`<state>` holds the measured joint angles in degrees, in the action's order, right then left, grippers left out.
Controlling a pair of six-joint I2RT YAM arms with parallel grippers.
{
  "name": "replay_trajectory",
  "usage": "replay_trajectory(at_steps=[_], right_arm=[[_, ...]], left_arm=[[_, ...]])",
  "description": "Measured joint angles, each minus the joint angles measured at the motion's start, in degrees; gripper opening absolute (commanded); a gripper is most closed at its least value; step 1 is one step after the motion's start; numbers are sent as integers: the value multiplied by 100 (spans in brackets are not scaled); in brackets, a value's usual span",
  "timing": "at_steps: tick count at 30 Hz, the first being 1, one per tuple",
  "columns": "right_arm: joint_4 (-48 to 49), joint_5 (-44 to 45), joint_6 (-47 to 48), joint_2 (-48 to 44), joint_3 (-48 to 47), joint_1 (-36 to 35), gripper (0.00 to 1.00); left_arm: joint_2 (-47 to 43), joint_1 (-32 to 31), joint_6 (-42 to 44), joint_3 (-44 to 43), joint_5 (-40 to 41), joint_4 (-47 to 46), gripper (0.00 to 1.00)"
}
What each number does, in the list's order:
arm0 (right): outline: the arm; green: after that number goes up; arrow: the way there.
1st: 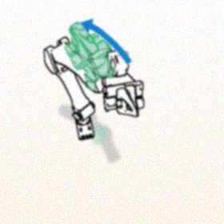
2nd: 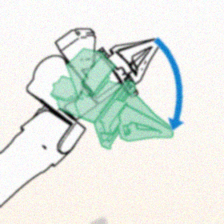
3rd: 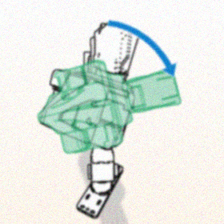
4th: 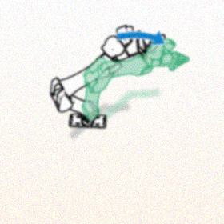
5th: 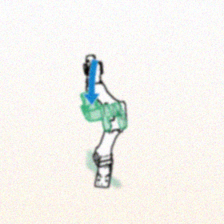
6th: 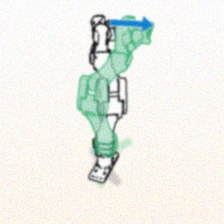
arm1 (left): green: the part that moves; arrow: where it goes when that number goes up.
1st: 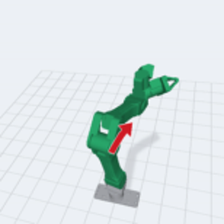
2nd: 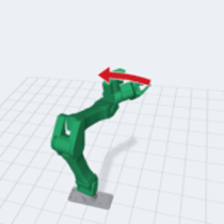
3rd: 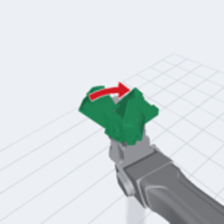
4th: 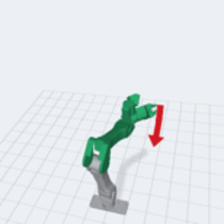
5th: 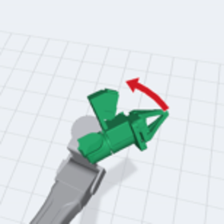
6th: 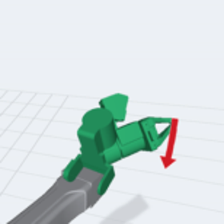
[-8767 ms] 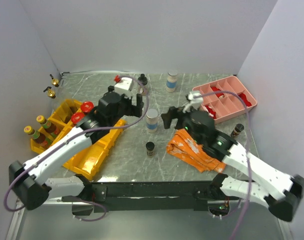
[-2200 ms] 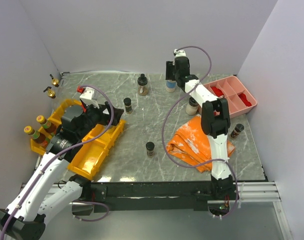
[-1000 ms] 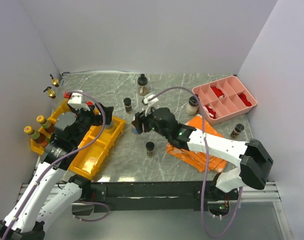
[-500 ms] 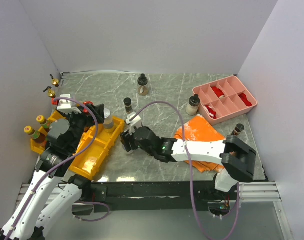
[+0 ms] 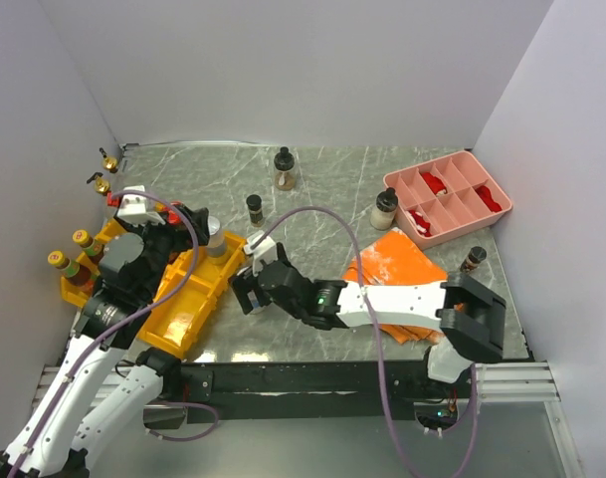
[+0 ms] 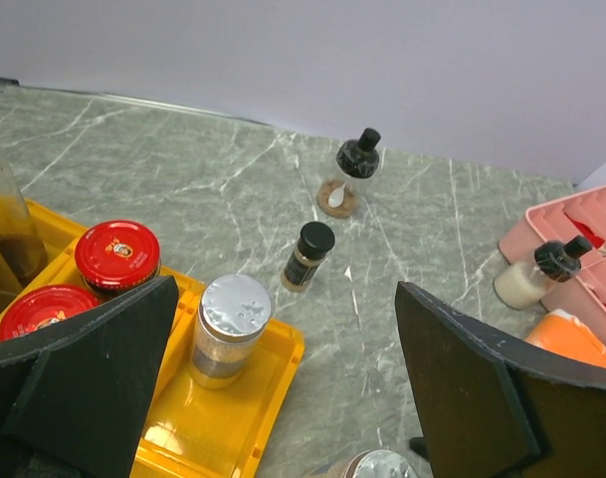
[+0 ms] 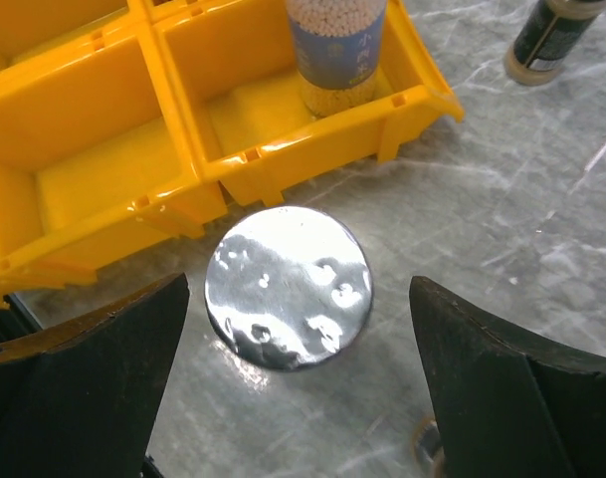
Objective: Organize the condiment bottles
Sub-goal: Place the bottle at the center of the board, then pick up the bottle from the center of the board.
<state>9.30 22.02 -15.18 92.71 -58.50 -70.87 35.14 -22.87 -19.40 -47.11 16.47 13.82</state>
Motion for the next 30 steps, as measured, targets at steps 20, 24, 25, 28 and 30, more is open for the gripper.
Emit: replay_trajectory(at_steps=[20,24,25,28,30], right_arm=[[-1467,890,-42,-3674,1078,7,100],[-1534,1080,-33,-4113,1432,39,100],[-1545,1137,-28,-4190,1482,42,100],[-1591,1266,-13,-4371,1585,70,100],[-1615,1322,4,-4509,1663,92,100]], left_arm=[[1285,9,-44,-1268,-1259,2214,95],[1657,-63,-116,-1331,-1453,2555,95],[1735,-144,-151,-1331,-1445,2629,95],[1919,-592,-308,-1329,-1281,2765,95],[2044,-1025,-442,-1329,-1086,2785,95]])
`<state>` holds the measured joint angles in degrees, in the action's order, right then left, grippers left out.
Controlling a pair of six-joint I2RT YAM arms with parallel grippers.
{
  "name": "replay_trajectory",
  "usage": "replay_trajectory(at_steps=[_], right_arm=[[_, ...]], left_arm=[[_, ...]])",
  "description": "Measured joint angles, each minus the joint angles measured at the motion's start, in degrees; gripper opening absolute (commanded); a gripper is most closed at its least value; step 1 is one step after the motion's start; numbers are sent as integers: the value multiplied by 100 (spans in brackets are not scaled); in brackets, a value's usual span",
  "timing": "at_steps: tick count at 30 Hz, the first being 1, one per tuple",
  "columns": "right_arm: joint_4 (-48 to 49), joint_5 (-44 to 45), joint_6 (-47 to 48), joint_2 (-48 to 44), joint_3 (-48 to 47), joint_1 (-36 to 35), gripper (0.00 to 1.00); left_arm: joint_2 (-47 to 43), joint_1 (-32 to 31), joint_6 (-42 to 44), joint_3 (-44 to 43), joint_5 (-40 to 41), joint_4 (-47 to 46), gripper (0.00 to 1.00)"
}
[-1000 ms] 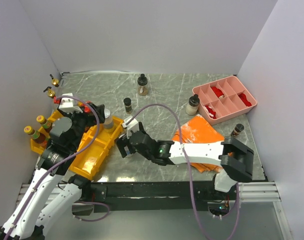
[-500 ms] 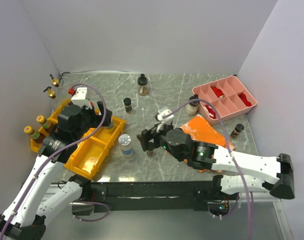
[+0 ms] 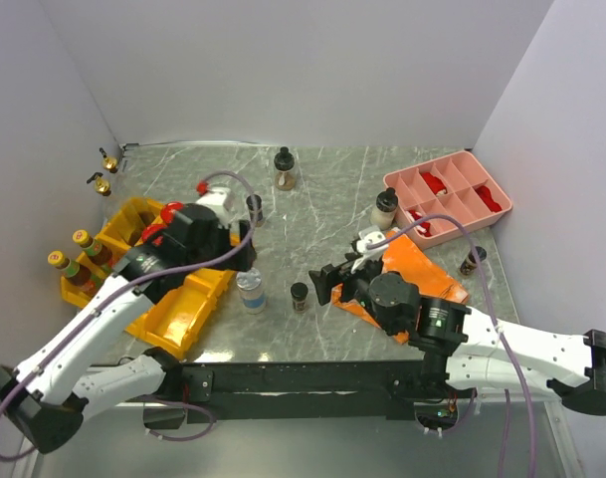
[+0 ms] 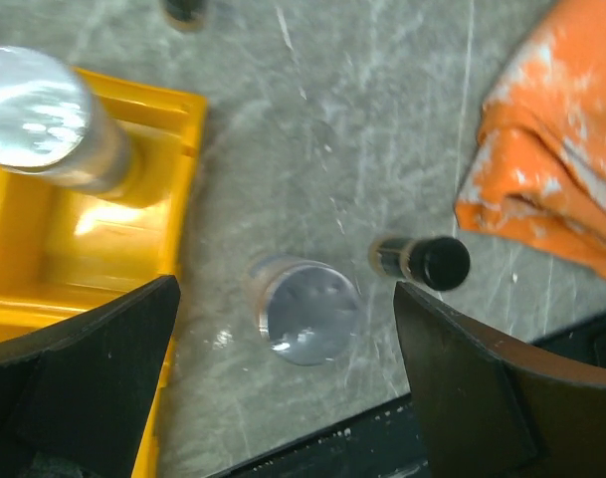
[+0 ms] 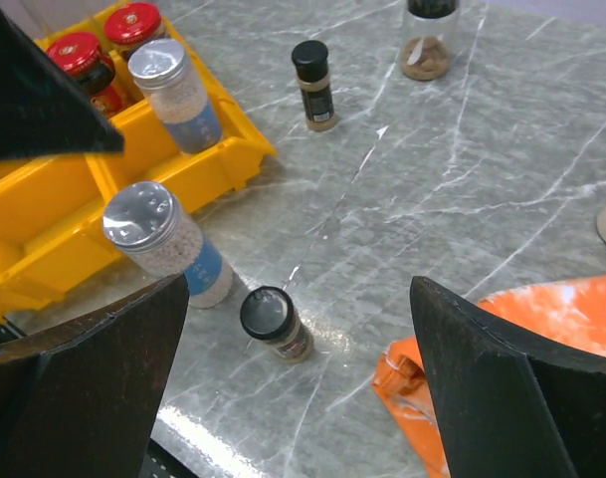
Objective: Organize the condiment bottles
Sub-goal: Pick up the bottle from the center of the board.
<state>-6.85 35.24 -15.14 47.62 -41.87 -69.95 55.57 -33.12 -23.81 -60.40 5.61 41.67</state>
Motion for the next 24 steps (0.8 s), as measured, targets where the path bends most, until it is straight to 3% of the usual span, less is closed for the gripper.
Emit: replay_trajectory(at_steps=[5,18,21,24], right_arm=[[-101,118,7,-374,127,33,100],[-177,229,-4,-1182,358,42,100],[-181,232,-26,-1187,431,46,100],[-197,232,-33,-1176,474,46,100]], left_arm=[[562,-894,-295,-7,461,46,88],[1296,-1639,-728,-7,1270,369,83],[1351,-1707,-763,7,1377,363,77],[1471,-1738,-820,46,1493,369,62]])
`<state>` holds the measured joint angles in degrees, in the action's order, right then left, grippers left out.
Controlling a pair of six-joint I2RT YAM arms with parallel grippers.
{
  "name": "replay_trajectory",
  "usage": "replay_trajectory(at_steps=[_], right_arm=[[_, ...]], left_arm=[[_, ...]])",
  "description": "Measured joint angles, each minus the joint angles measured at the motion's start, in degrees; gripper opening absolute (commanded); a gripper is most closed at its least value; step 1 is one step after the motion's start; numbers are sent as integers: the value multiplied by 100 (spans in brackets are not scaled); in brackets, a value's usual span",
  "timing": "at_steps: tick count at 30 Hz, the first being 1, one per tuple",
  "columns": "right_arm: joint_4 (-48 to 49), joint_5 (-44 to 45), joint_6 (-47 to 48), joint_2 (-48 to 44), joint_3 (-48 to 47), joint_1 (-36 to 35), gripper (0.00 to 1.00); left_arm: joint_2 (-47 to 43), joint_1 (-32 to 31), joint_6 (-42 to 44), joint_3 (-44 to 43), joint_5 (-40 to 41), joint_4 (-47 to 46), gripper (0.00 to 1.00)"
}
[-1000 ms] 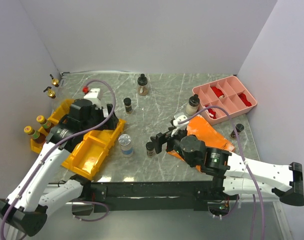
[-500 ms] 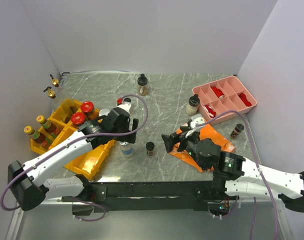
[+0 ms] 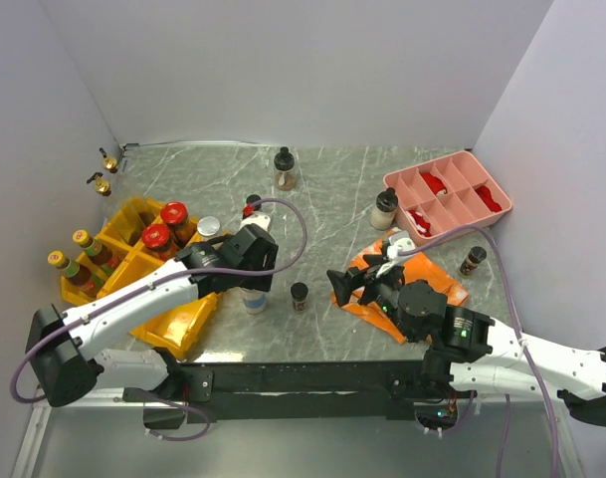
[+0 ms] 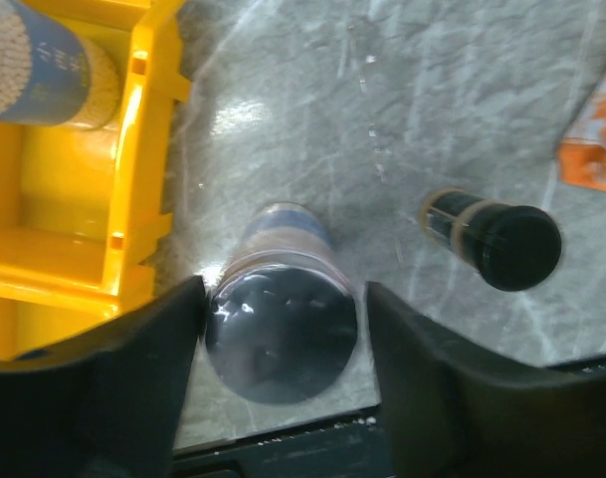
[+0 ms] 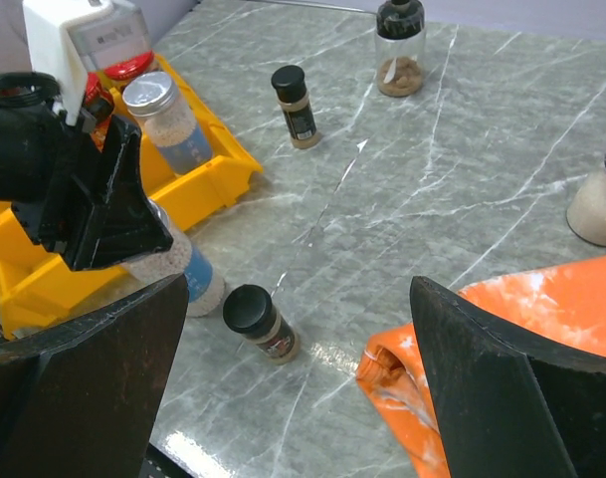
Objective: Organize the condiment bottles
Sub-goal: Pick up the bottle from the center of the board.
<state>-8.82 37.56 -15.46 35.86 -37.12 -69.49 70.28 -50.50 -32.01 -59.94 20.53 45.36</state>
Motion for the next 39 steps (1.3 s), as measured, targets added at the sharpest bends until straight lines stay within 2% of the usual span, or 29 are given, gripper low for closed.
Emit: replay_trajectory(at_steps=[1,3,4,12,13,14,23,30,35,39], right_arm=[[-4,0,0,9,2,0,100],[-2,-2,-9,4,2,0,100],[-2,-2,-11,-4,2,0,100],[-2,-4,-13,-11,2,0,100],[-2,-4,-13,-11,2,0,100],[-2,-7,-13,-11,2,0,100],[-4,-9,-17,-31,2,0,100],[-63,-68,-52,-144,2,0,100],[-122,-92,-103,-278,9,0,100],[-142,-127,-127,-337,20,0,100]], left_arm=[[44,-13,-26,15,39,0,53],[81,-46,-85,24,120,-11,45],[81,-68,-111,24,155,-7,38],[-103,-129,-203,22,313,92,14],[-181,-131,-212,13,352,127,5],[-269,-133,-214,-9,404,168,1],[-990,-133,-146,-592,1250,256,1],[-1088,-2,-13,-1043,1928,271,1],[-1097,546,162,-879,1967,197,1],[-1158,1276,407,-404,1810,-57,1]])
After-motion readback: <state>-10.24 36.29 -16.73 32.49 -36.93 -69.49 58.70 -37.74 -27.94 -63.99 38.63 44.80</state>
